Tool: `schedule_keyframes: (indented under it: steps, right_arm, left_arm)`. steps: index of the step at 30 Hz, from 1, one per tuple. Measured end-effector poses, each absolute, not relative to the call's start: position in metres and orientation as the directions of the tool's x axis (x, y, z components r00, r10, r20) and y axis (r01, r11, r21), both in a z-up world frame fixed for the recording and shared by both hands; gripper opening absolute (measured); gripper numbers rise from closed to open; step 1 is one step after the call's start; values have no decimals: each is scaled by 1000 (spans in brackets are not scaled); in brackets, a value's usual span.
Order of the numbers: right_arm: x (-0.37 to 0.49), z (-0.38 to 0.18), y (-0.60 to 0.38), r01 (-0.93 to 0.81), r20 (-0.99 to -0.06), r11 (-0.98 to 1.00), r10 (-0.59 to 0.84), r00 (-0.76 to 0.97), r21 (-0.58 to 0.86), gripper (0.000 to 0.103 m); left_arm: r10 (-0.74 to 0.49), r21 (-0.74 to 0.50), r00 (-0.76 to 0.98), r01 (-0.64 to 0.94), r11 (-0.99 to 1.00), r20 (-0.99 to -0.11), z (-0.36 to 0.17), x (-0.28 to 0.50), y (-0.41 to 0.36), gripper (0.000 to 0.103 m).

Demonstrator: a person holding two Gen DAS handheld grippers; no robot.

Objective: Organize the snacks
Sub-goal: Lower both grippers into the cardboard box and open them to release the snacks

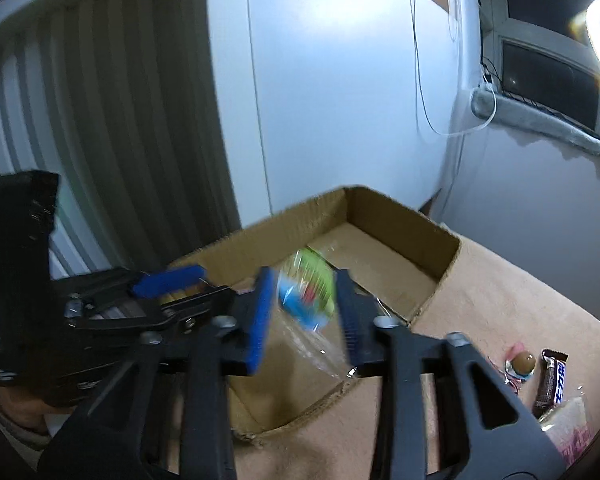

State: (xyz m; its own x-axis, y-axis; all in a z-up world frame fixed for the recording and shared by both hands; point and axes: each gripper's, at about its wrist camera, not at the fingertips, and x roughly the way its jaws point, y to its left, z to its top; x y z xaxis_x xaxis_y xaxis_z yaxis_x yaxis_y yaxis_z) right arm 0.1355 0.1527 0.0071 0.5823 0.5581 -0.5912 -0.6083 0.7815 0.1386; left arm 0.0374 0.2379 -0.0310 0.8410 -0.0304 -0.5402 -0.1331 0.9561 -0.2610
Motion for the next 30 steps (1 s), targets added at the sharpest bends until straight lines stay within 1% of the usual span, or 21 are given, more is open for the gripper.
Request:
schedule_keyframes:
  steps: [1,2,8,12,14,17,30]
  right_arm:
    - [133,6,149,-600,-582,787,558,592,144,56]
    - [132,5,146,-595,-577,790,557,597,147,62]
    - [117,6,123,-552,-569,820,530,629,153,62]
    - [104,9,115,-546,-559,825,523,643,145,62]
    - [97,10,113,-549,-556,825,523,647,137,62]
    - [86,11,107,-548,-553,826,520,651,132,62]
    - [50,0,65,-508,-570,850,487,662,137,62]
  left_arm:
    - [-15,-260,842,-150,954,-540,-32,36,240,63]
    - [0,-259,846,-164,952,-533,-32,32,242,65]
    - [8,-274,852,-178,945,-524,-33,19,248,65]
    - [28,-254,849,-189,949,-527,-30,16,244,65]
    - [36,-237,849,-188,953,-527,-27,13,239,68]
    - [45,-212,854,-180,961,-518,-21,9,229,70]
    - [17,-171,866,-118,978,-500,-4,0,188,71]
